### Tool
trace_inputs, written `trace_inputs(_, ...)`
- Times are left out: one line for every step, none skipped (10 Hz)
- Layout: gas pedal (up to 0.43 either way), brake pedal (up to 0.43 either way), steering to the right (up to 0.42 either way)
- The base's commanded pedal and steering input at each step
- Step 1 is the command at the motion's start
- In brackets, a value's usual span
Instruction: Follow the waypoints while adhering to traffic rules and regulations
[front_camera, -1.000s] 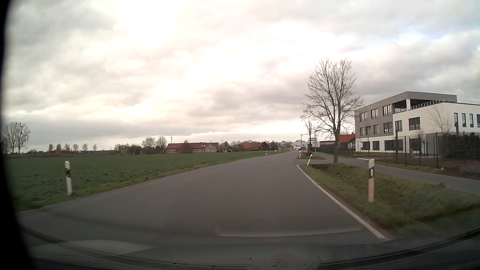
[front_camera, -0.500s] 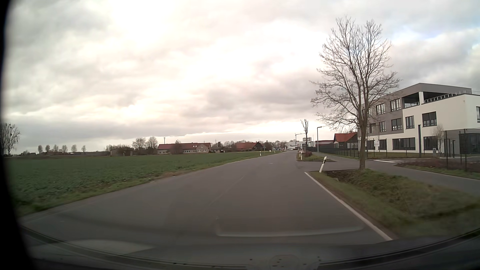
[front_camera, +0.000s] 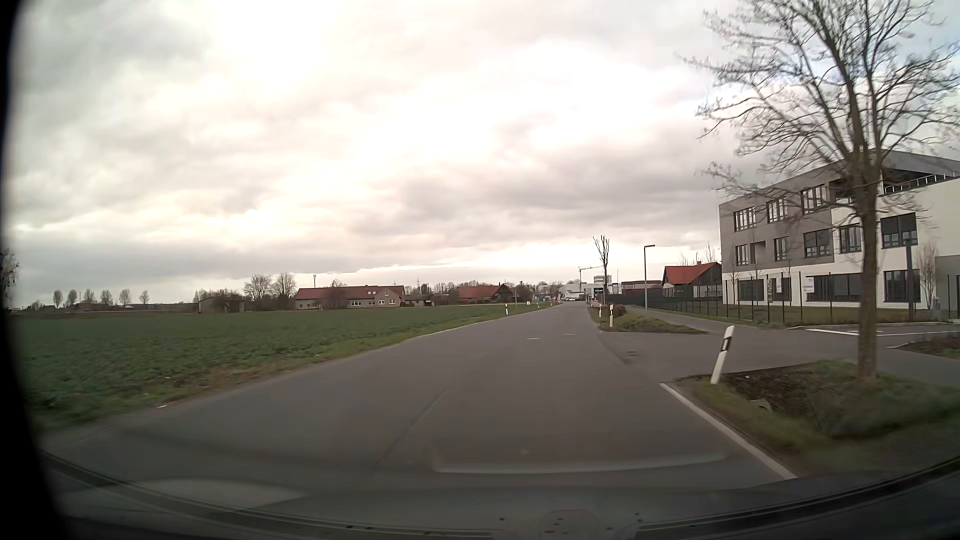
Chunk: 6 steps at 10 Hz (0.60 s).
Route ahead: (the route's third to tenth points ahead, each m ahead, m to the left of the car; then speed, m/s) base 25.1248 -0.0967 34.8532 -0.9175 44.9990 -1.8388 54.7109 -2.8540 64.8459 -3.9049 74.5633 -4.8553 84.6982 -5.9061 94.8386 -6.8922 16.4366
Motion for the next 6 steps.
trace_inputs(0.157,0.0,0.02)
trace_inputs(0.157,0.0,0.02)
trace_inputs(0.157,0.0,0.02)
trace_inputs(0.157,0.0,0.02)
trace_inputs(0.157,0.0,0.02)
trace_inputs(0.177,0.0,0.02)
